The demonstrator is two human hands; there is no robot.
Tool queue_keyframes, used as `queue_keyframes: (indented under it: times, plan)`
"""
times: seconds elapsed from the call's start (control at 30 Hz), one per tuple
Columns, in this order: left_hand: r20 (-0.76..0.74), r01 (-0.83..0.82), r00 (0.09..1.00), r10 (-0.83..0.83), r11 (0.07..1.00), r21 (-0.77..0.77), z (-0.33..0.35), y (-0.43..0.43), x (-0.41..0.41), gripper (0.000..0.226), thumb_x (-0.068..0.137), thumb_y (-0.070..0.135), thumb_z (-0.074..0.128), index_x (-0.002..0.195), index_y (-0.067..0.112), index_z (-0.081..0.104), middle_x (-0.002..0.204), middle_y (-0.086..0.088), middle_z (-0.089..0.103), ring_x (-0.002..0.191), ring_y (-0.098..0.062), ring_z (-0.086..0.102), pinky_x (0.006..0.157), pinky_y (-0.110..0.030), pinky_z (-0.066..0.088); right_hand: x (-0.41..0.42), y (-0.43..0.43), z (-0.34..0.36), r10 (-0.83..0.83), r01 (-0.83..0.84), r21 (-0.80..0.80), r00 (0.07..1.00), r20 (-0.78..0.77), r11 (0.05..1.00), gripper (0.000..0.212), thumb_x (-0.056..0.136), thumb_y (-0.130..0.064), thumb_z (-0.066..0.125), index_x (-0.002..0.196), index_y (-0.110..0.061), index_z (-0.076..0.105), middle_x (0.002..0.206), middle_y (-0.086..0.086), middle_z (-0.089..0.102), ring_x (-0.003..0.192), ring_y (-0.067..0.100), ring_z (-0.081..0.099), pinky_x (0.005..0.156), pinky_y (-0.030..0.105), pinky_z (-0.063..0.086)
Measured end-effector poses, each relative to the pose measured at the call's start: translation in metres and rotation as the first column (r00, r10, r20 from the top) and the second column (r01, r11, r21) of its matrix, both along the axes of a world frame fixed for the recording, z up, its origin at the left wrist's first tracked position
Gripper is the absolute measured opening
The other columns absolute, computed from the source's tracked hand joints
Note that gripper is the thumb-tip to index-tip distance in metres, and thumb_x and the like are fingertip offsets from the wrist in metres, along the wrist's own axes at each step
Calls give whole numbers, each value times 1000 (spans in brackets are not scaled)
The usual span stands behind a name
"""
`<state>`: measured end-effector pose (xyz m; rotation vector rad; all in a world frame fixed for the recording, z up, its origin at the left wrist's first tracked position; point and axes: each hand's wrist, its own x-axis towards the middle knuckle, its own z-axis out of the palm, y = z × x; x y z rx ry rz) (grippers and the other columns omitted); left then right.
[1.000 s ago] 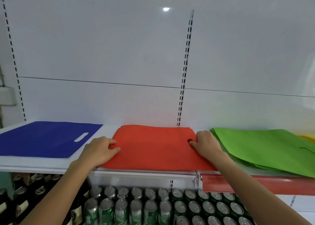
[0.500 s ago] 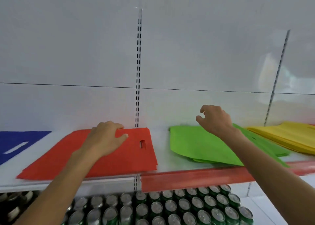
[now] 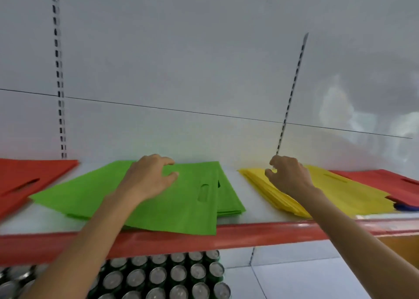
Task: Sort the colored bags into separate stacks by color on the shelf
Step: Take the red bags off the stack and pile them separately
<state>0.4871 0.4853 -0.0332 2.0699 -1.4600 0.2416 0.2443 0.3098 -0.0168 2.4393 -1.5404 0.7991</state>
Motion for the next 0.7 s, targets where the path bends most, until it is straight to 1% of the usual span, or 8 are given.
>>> queue_keyframes:
  times: [0.2, 0.33, 0.43, 0.5, 0.57, 0.7]
  plan:
    - [25, 30, 999, -31, 999, 41, 6, -52, -60, 44, 90, 39, 53, 130, 21, 53, 134, -2, 52, 123, -19, 48, 105, -36, 36, -58, -46, -1, 3, -4, 7, 999, 40, 1000, 34, 92, -30, 52, 122, -15, 56, 121, 5, 60, 109, 29, 56, 78, 32, 44]
    - [71, 41, 996, -45, 998, 54, 12, -85, -91, 42, 89, 39, 54, 127, 21, 56, 131, -4, 54, 122, -23, 48, 103, -37, 37, -96, -64, -21, -6, 6, 9, 999, 46, 1000, 34, 92, -32, 52, 121, -15, 56, 118, 4, 60, 105, 27, 57, 72, 31, 41]
    - [73, 71, 994, -76, 995, 67, 14, -110, -123, 42, 88, 40, 55, 125, 21, 57, 129, -5, 55, 121, -24, 49, 102, -38, 37, -136, -86, -23, -55, 54, 18, 998, 32, 998, 35, 91, -32, 52, 122, -15, 57, 118, 5, 60, 107, 28, 57, 75, 33, 43]
    - [87, 72, 993, -76, 996, 55, 19, -126, -144, 41, 88, 41, 55, 124, 22, 58, 127, -4, 56, 120, -23, 50, 101, -38, 38, -161, -102, -23, -78, 78, 28, 997, 18, 997, 35, 91, -32, 52, 122, -15, 56, 119, 6, 60, 108, 29, 57, 78, 34, 44]
    - [93, 59, 994, -61, 998, 22, 24, -141, -166, 40, 88, 41, 55, 124, 23, 58, 126, -3, 56, 118, -23, 50, 100, -38, 39, -180, -120, -22, -79, 79, 22, 997, 0, 997, 35, 92, -32, 51, 123, -16, 56, 119, 5, 60, 108, 29, 57, 77, 33, 43]
    - [83, 47, 996, -45, 999, -23, 23, -174, -219, 40, 89, 39, 54, 125, 22, 57, 126, -3, 56, 117, -22, 50, 100, -39, 38, -216, -164, -16, -15, 15, -11, 1000, 14, 1000, 30, 91, -32, 51, 116, -16, 57, 117, 6, 60, 106, 29, 56, 72, 31, 36]
